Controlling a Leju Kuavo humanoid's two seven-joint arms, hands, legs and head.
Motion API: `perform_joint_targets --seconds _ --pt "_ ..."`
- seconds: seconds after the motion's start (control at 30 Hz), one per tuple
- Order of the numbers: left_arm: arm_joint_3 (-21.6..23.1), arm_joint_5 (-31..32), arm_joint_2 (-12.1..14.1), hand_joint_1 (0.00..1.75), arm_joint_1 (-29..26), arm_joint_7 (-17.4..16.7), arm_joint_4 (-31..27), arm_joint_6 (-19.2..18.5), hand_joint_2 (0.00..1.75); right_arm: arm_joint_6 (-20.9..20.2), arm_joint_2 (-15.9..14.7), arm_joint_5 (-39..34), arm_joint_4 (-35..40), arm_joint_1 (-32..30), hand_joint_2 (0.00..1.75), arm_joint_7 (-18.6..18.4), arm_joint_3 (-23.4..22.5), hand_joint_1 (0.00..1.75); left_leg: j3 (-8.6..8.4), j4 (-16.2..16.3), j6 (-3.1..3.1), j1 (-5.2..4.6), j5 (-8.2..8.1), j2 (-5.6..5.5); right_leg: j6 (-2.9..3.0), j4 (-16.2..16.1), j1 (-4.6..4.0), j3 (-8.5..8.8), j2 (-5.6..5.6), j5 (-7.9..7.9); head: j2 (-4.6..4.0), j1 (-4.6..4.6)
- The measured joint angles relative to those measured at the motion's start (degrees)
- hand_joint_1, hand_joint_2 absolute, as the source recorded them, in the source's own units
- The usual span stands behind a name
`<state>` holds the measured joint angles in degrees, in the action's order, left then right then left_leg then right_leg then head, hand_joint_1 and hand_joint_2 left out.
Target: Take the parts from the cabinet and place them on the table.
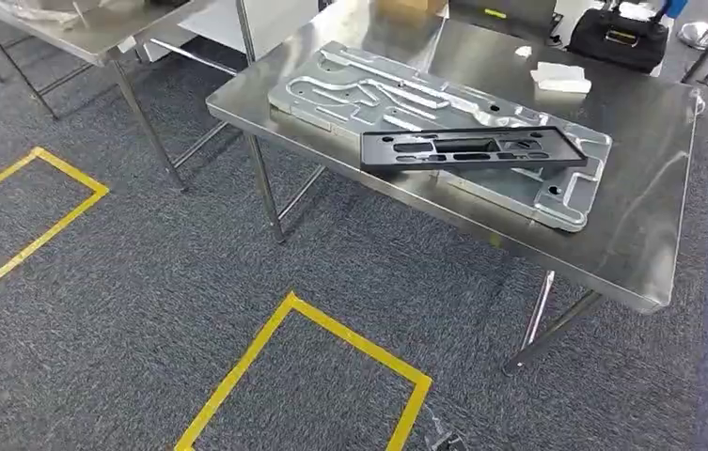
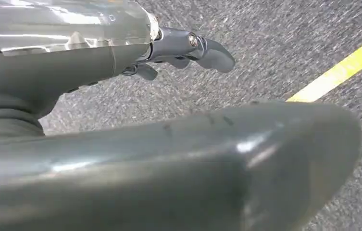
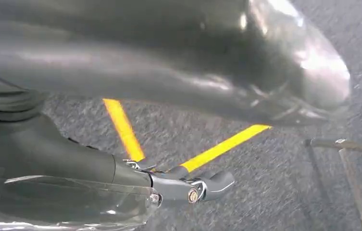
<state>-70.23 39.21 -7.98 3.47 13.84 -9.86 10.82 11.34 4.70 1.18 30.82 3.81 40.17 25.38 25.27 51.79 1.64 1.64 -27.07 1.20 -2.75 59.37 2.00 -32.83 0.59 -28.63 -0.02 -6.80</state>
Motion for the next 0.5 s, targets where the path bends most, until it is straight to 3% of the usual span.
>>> perform_joint_targets --seconds 0.07,0.1,0.13,0.17,0.23,0.27,0.3,0.33,0.43,0.47,0.5 --pt "0.00 0.00 -0.09 0.00 -0.02 0.00 0.00 -0.02 0.00 -0.06 0.00 -0.20 0.00 -0.13 0.00 -0.02 0.00 0.00 0.08 0.10 0.05 -0.12 -0.03 0.79 -0.03 8.36 0.03 -4.42 -0.01 -3.49 0.00 -0.02" --pt "0.00 0.04 -0.15 0.00 -0.04 -0.02 0.00 -0.02 0.00 -0.09 -0.02 -0.20 0.00 -0.39 0.00 -0.02 0.00 0.00 0.06 0.25 -0.02 -0.18 -0.27 1.16 -0.17 11.72 0.10 -6.34 -0.02 -4.33 0.00 0.00" --pt "0.00 0.18 -0.15 0.00 -0.05 0.00 0.00 -0.09 0.00 -0.15 -0.07 -0.20 0.00 -0.68 0.00 -0.04 0.00 0.00 0.07 0.57 -0.19 -0.17 -0.54 1.46 -0.34 12.99 0.10 -7.34 -0.05 -3.84 0.00 -0.02" --pt "0.00 0.26 -0.15 0.00 -0.05 0.00 0.00 -0.20 0.00 -0.17 -0.15 -0.22 0.00 -0.88 0.00 -0.04 0.00 0.00 0.03 1.04 -0.55 -0.01 -0.99 1.75 -0.53 11.33 0.21 -6.81 -0.21 -1.98 0.00 0.00" --pt "0.00 0.33 -0.24 0.00 -0.08 0.00 0.00 -0.24 0.00 -0.20 -0.22 -0.22 0.02 -0.89 0.00 -0.04 0.00 0.00 0.04 2.78 -1.48 0.51 -2.37 2.58 -1.01 2.19 0.62 -2.61 -1.70 3.43 0.00 -0.02" --pt "0.00 0.35 -0.22 0.00 -0.09 0.00 -0.02 -0.24 0.00 -0.22 -0.22 -0.22 0.04 -0.84 0.00 -0.04 0.00 0.00 0.29 3.83 -2.11 0.31 -3.27 2.99 -0.92 -0.26 0.33 -1.46 -3.92 2.74 0.00 0.00" --pt "0.00 0.35 0.00 0.00 -0.04 0.00 -0.18 -0.20 0.00 -0.37 -0.09 -0.22 0.07 -0.81 0.00 -0.02 0.00 0.00 0.56 4.55 -2.67 -0.22 -4.04 3.16 -0.26 0.43 0.07 -1.97 -4.95 2.51 0.00 0.04" --pt "0.00 0.37 -0.13 0.00 -0.16 -0.02 -0.17 -0.18 0.00 -0.41 -0.13 -0.24 0.11 -0.80 0.00 -0.11 -0.02 0.00 0.51 4.78 -2.95 -0.27 -4.37 3.53 0.91 1.09 0.02 -2.27 -3.87 2.13 0.00 -0.02" --pt "0.00 0.39 -0.24 0.00 0.17 -0.11 -0.17 -0.13 0.00 -0.92 -0.13 -0.13 0.13 -0.89 0.00 -0.02 -0.02 0.00 -0.53 4.54 -3.80 0.12 -4.75 5.06 2.04 1.08 0.00 -2.64 -2.12 1.95 0.00 0.00" --pt "0.00 0.39 -0.33 0.00 0.22 -0.13 -0.17 -0.11 0.00 -1.03 -0.13 -0.06 0.13 -0.96 0.00 0.00 -0.02 0.00 -0.42 5.08 -3.99 0.37 -5.52 3.67 2.41 0.89 0.11 -2.49 -1.59 2.06 -0.02 -0.02" --pt "0.00 0.39 -0.35 0.00 0.19 -0.11 -0.17 -0.11 0.00 -1.07 -0.13 -0.04 0.13 -0.92 0.00 -0.02 -0.02 0.00 0.49 7.35 -3.83 0.38 -7.37 1.61 2.69 0.76 0.09 -2.46 -1.17 2.14 0.00 -0.02"
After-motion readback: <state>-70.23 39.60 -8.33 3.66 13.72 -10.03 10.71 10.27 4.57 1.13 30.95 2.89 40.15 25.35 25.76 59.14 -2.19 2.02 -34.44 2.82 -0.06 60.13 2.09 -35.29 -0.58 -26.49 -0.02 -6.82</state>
